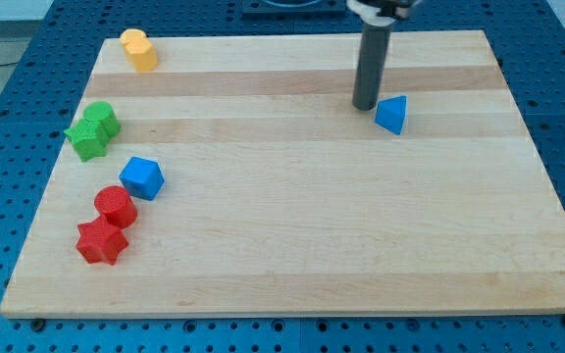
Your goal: Push the blue cube to the bottom of the blue triangle
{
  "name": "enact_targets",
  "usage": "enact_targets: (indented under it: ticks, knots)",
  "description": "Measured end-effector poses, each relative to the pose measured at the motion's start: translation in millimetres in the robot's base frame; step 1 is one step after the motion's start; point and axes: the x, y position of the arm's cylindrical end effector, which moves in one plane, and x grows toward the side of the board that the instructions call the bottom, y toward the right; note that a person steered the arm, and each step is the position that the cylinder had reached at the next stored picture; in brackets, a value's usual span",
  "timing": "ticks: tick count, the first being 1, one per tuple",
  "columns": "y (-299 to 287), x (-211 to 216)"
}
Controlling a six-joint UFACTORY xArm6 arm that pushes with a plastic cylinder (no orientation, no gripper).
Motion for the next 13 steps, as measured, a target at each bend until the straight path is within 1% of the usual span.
enact_targets:
  ticks: [1, 2, 3, 4, 5, 7, 8, 10, 13]
  knots:
    - [6.8, 21.2]
    - [38.2, 36.1]
    - [66.2, 36.4]
    - [71.5, 36.4]
    - [12.8, 40.0]
    - [-151.7, 39.9]
    - [-194.5, 52.6]
    - [-258.4, 74.0]
    - [-308.0, 112.6]
